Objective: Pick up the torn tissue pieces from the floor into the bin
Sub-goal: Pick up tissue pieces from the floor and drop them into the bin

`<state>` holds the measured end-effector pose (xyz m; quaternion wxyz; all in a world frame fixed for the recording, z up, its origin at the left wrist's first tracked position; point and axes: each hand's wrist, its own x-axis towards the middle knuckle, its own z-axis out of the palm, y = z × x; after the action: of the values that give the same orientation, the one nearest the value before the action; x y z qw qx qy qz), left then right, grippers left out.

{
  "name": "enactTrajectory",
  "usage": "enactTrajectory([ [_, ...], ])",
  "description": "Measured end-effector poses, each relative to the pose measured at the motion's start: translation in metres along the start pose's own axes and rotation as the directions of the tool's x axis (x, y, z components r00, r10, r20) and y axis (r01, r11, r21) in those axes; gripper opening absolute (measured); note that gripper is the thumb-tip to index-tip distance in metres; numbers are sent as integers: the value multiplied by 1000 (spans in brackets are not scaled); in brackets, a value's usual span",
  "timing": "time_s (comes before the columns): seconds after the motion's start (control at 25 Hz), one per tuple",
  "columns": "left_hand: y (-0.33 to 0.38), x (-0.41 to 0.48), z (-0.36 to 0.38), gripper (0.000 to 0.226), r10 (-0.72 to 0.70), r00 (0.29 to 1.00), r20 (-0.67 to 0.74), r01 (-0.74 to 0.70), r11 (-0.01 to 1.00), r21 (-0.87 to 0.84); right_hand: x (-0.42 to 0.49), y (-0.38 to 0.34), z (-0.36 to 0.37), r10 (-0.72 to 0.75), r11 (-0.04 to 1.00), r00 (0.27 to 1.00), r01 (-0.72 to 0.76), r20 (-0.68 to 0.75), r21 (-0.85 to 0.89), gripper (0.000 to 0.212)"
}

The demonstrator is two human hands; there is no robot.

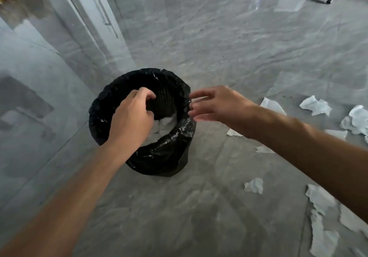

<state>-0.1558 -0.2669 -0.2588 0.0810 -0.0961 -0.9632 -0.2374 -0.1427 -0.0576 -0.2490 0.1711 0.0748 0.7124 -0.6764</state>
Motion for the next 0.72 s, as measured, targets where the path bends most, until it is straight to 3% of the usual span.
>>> enactTrajectory([
  [0.08, 27, -4, 4, 39, 79, 997, -5, -80, 996, -42, -17, 23, -31, -23, 994, 999, 20, -31, -107, 22],
  [0.12, 41, -6, 8, 38, 123, 992, -2, -123, 991, -53, -26, 38, -48, -26, 966, 999, 14, -42, -258, 20],
  [0.16, 55, -8, 14, 38, 168, 986, 4, -168, 984, -62, -35, 57, -65, -16, 881, 999, -5, -41, -473, 20],
  [0.24, 81, -10, 32, 35, 244, 969, 30, -240, 966, -98, -52, 97, -95, 93, 602, 996, -70, -18, -795, 23],
  [0.28, 91, -11, 42, 34, 268, 962, 58, -259, 958, -122, -60, 117, -104, 177, 500, 984, -101, -12, -860, 30],
  [0.36, 105, -13, 66, 30, 298, 943, 145, -275, 948, -162, -72, 157, -110, 270, 404, 963, -119, -6, -907, 46],
  [0.44, 109, -14, 91, 25, 303, 921, 244, -263, 947, -184, -77, 189, -104, 196, 355, 980, -55, 17, -933, 53],
  [0.56, 110, -14, 137, 25, 283, 881, 379, -229, 956, -181, -79, 222, -98, 55, 341, 998, 20, 42, -940, 42],
  [0.72, 106, -2, 201, 34, 220, 851, 476, -210, 975, -75, -81, 236, -111, 36, 559, 999, -28, -9, -829, 18],
])
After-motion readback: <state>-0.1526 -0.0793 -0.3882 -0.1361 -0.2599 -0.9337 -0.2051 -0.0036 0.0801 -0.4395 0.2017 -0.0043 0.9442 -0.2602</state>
